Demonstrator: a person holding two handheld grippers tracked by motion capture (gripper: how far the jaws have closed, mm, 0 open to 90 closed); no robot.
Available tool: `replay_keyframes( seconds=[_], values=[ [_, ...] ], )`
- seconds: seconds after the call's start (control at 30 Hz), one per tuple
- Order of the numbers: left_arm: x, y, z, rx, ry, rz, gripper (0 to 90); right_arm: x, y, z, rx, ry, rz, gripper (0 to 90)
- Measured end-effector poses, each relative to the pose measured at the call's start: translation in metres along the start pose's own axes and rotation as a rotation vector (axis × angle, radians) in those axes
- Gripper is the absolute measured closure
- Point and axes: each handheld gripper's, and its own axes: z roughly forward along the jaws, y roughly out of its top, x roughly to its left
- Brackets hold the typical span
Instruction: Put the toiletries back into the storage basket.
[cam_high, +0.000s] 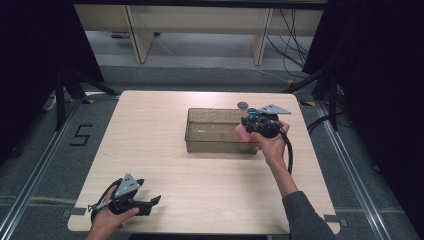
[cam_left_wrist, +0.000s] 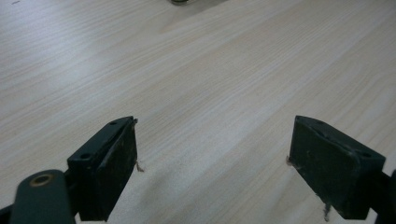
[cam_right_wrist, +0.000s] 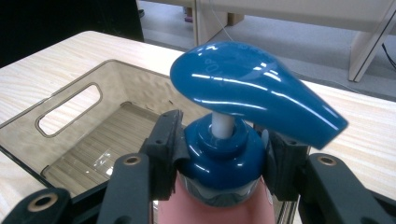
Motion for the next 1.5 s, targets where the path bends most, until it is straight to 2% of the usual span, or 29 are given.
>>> replay_keyframes(
  seconds=[0.03, 0.1, 0.13, 0.17, 0.27, 0.3, 0.37, 0.43, 0.5, 0.53, 0.67, 0.7, 0.73, 0.8, 0.87, 0.9, 0.93, 0.97, 1.03, 1.07, 1.1, 1.13, 1.2, 1.27, 1.3, 1.33, 1.4, 1.47, 1.5],
  values=[
    [0.000, 0.000, 0.000, 0.002, -0.001, 0.001, 14.8, 0.000, -0.001, 0.001, -0.003, -0.002, -0.009, 53.7],
    [0.000, 0.000, 0.000, 0.002, -0.001, 0.000, 14.8, 0.001, -0.002, 0.000, -0.002, 0.002, 0.009, 53.6],
    [0.002, 0.001, -0.001, 0.018, -0.006, 0.024, 14.9, 0.001, -0.003, 0.000, 0.000, 0.003, 0.016, 53.6],
    [0.000, 0.000, 0.000, 0.000, 0.000, 0.000, 14.9, 0.000, -0.003, -0.001, 0.008, 0.002, 0.003, 53.6],
    [0.000, 0.000, 0.000, 0.001, -0.002, 0.000, 14.9, 0.001, -0.004, -0.001, 0.008, 0.002, 0.014, 53.6],
    [0.002, 0.001, -0.001, 0.019, 0.000, 0.022, 14.8, 0.001, -0.004, -0.001, 0.006, 0.002, 0.011, 53.6],
    [0.000, 0.000, 0.000, 0.001, 0.000, 0.002, 14.9, 0.002, -0.004, -0.001, 0.012, -0.003, 0.017, 53.6],
    [0.000, 0.000, 0.000, 0.002, -0.001, 0.004, 14.8, 0.000, -0.005, -0.001, 0.013, -0.007, -0.007, 53.6],
    [0.001, 0.001, 0.000, -0.006, -0.007, 0.000, 14.8, 0.001, -0.006, 0.000, 0.012, -0.006, 0.008, 53.6],
    [0.000, 0.000, 0.000, -0.002, -0.002, 0.001, 14.9, 0.000, -0.006, 0.001, 0.010, -0.004, -0.002, 53.6],
    [0.000, 0.000, 0.001, -0.005, -0.005, -0.003, 14.8, 0.001, -0.007, 0.002, 0.014, -0.004, 0.011, 53.6],
    [0.000, 0.000, 0.001, -0.003, -0.010, 0.001, 14.9, 0.001, -0.007, 0.001, 0.013, -0.006, -0.004, 53.6],
    [0.000, 0.000, 0.001, 0.001, -0.011, 0.002, 14.9, 0.002, -0.007, 0.001, 0.020, -0.005, 0.020, 53.6],
    [0.000, 0.000, 0.001, 0.003, -0.011, 0.001, 14.9, 0.001, -0.007, 0.004, 0.003, 0.003, -0.013, 53.4],
    [0.000, 0.000, 0.001, -0.004, -0.012, 0.001, 14.9, 0.002, -0.008, 0.004, 0.003, 0.000, -0.015, 53.3],
    [0.001, 0.001, 0.000, 0.008, -0.005, 0.032, 14.8, 0.004, -0.009, 0.005, -0.001, -0.007, -0.010, 53.1],
    [0.000, 0.000, 0.000, -0.006, -0.014, 0.008, 14.8, 0.002, -0.009, 0.005, -0.016, -0.030, -0.052, 53.0],
    [-0.001, 0.000, 0.000, -0.007, -0.013, 0.006, 14.8, 0.004, -0.009, 0.005, -0.012, -0.015, -0.003, 52.7],
    [0.000, 0.000, 0.000, -0.007, -0.012, 0.008, 14.9, 0.003, -0.010, 0.004, -0.018, -0.011, 0.014, 50.6],
    [0.000, 0.000, 0.000, -0.004, -0.012, 0.011, 14.9, 0.005, -0.010, 0.004, -0.015, 0.006, 0.052, 46.9],
    [0.000, 0.000, 0.000, -0.004, -0.013, 0.010, 14.8, 0.003, -0.010, 0.003, -0.018, -0.002, 0.049, 42.6],
    [-0.001, 0.000, 0.000, -0.007, -0.014, 0.005, 14.8, 0.002, -0.009, 0.003, -0.013, 0.006, 0.061, 39.3],
    [-0.001, 0.000, 0.000, -0.011, -0.011, 0.000, 14.9, 0.003, -0.009, 0.001, -0.026, -0.009, 0.094, 34.1],
    [-0.001, 0.001, 0.000, -0.008, -0.006, -0.003, 14.9, 0.000, -0.009, 0.000, -0.033, 0.004, 0.085, 32.6],
    [-0.001, 0.000, 0.000, -0.011, -0.012, -0.002, 14.9, 0.003, -0.008, -0.002, -0.026, 0.002, 0.112, 31.7],
    [-0.001, 0.000, 0.000, -0.008, -0.012, 0.002, 14.9, 0.001, -0.008, -0.002, -0.041, 0.000, 0.087, 30.2],
    [-0.001, 0.000, 0.000, -0.013, -0.013, -0.001, 14.8, 0.001, -0.008, -0.005, -0.048, 0.002, 0.109, 29.2],
    [-0.001, 0.000, 0.000, -0.013, -0.013, -0.001, 14.8, 0.000, -0.008, -0.007, -0.045, -0.014, 0.095, 28.1],
    [-0.001, 0.000, 0.000, -0.010, -0.012, 0.002, 14.9, 0.000, -0.007, -0.009, -0.050, -0.007, 0.121, 28.1]
  ],
)
